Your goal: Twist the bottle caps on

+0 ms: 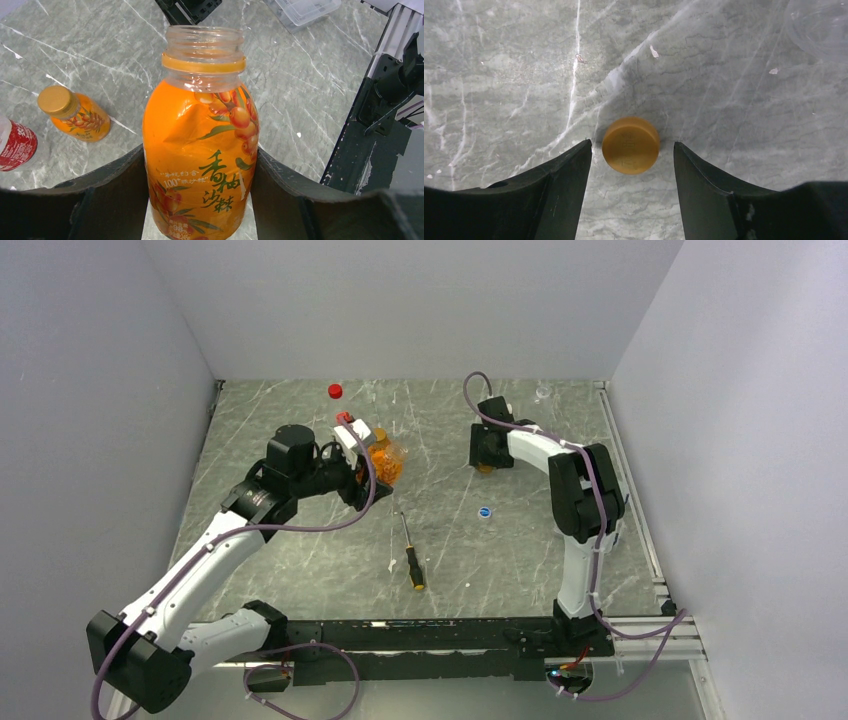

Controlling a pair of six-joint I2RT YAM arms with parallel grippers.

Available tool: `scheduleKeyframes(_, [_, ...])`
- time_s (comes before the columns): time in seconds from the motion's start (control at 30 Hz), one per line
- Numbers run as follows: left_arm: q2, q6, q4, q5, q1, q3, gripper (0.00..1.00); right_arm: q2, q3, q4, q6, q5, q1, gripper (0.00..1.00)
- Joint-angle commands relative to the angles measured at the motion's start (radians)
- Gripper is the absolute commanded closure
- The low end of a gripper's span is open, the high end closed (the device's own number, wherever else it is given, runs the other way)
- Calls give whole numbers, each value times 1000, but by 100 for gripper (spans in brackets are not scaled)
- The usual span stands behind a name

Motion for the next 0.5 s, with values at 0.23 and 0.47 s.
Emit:
scheduleKeyframes(0.23, [28,13,15,55,6,42,65,42,73,2,-23,-10,13,55])
scheduleKeyframes(0.47, [65,28,6,111,6,48,69,-74,54,-69,8,-82,19,77])
